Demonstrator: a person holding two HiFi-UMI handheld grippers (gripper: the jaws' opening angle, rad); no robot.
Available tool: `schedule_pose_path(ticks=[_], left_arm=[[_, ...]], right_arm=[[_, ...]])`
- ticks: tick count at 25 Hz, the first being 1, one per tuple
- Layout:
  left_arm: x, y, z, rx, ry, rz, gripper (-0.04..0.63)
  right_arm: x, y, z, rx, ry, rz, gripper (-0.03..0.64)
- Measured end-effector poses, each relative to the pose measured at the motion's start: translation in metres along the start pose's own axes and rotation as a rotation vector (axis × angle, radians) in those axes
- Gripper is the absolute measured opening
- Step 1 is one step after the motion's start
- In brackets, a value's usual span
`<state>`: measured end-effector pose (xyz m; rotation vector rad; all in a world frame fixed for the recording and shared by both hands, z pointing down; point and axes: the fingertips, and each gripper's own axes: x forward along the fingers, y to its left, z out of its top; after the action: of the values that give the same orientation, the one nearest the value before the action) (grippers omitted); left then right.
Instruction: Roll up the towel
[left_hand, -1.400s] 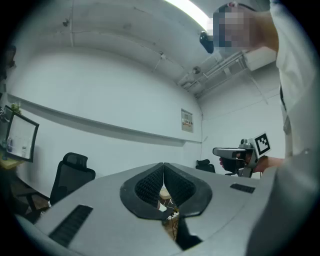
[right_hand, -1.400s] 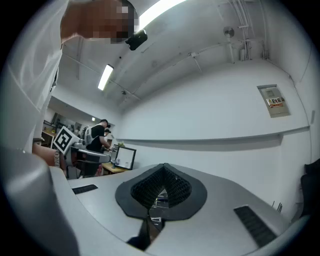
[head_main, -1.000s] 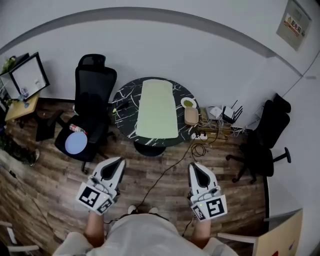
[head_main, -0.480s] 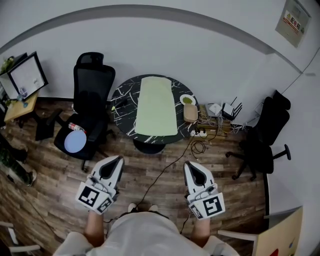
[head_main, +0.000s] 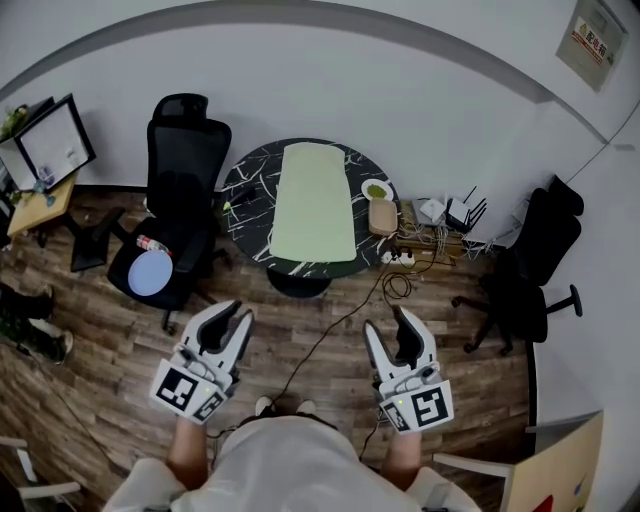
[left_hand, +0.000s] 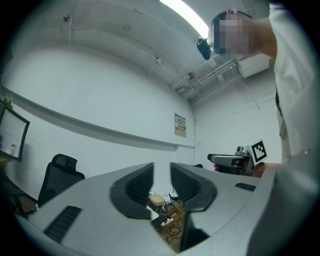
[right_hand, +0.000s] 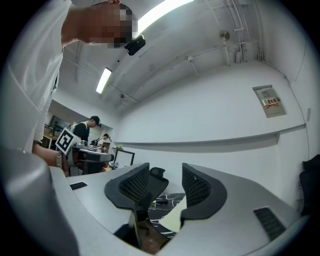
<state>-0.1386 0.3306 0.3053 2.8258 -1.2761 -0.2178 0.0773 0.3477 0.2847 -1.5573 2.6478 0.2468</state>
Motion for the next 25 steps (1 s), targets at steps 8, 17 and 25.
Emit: schedule_pose_path(ticks=[8,17,25], left_arm=[[-0.002,0.014,0.004,0.04,-0.015,0.11,0.331],[0.0,0.013,0.001,0.059,0.007,0.15,0.345],[0.022,0.005,-0.007,0.064,0.031,0.166,0.345]], right_arm=[[-0.005,-0.019,0.0,-0.002,-0.014,-0.072,0.297],[-0.012,-0.03,-0.01,-0.003,0.006,-0.08,0.327],[-0.019,-0.056,-0.021,0.017,0.003,-0.069,0.329]])
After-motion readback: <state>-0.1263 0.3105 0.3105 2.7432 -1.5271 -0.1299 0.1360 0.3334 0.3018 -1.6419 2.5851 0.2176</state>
